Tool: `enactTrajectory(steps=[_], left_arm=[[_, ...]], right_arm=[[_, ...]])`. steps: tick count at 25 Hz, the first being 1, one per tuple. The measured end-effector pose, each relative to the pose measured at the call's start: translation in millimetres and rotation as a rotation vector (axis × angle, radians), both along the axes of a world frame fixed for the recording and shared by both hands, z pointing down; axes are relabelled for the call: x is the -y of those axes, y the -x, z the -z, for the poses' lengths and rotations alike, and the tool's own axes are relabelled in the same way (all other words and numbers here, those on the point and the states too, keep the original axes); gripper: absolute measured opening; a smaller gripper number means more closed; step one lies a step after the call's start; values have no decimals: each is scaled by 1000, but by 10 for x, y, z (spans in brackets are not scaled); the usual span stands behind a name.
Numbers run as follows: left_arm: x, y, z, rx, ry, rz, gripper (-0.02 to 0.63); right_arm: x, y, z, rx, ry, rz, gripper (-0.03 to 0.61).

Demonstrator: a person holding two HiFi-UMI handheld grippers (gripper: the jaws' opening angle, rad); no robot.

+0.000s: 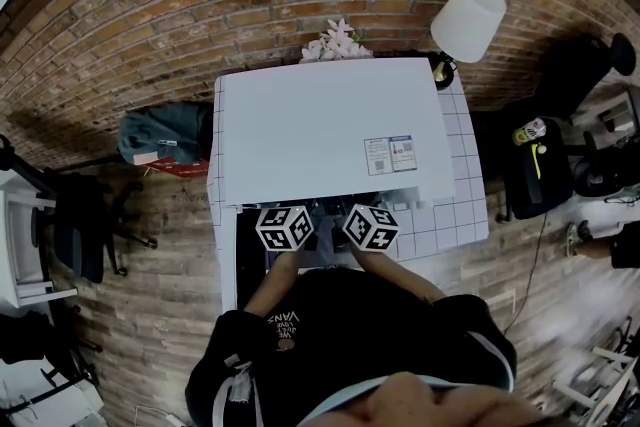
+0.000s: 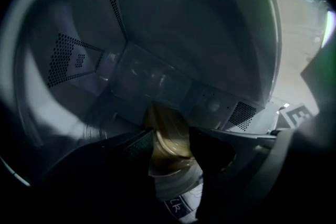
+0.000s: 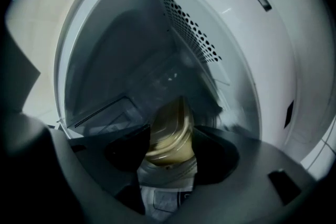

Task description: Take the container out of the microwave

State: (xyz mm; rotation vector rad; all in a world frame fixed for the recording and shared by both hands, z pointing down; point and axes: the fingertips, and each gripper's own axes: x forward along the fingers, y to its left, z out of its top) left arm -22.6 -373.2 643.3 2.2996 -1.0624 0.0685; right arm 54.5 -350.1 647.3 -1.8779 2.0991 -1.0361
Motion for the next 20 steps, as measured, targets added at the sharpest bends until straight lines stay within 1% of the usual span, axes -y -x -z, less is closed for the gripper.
enactTrajectory(steps=[4,10,16,20], left_arm=[[-64,23,35,2,-9,16,221],[-220,41,90,-4,-16,37,216],[-394,57,165,-11,-25,64,216],[-515,68,191,-17,-25,85,216]], right_arm=[[-71,32,38,-15,-5,21,245],[-188,39,127,12,-33,39,245],[-342,39,147,-18,-15,82,244],[-445,29,174,-22,-16,104,230]])
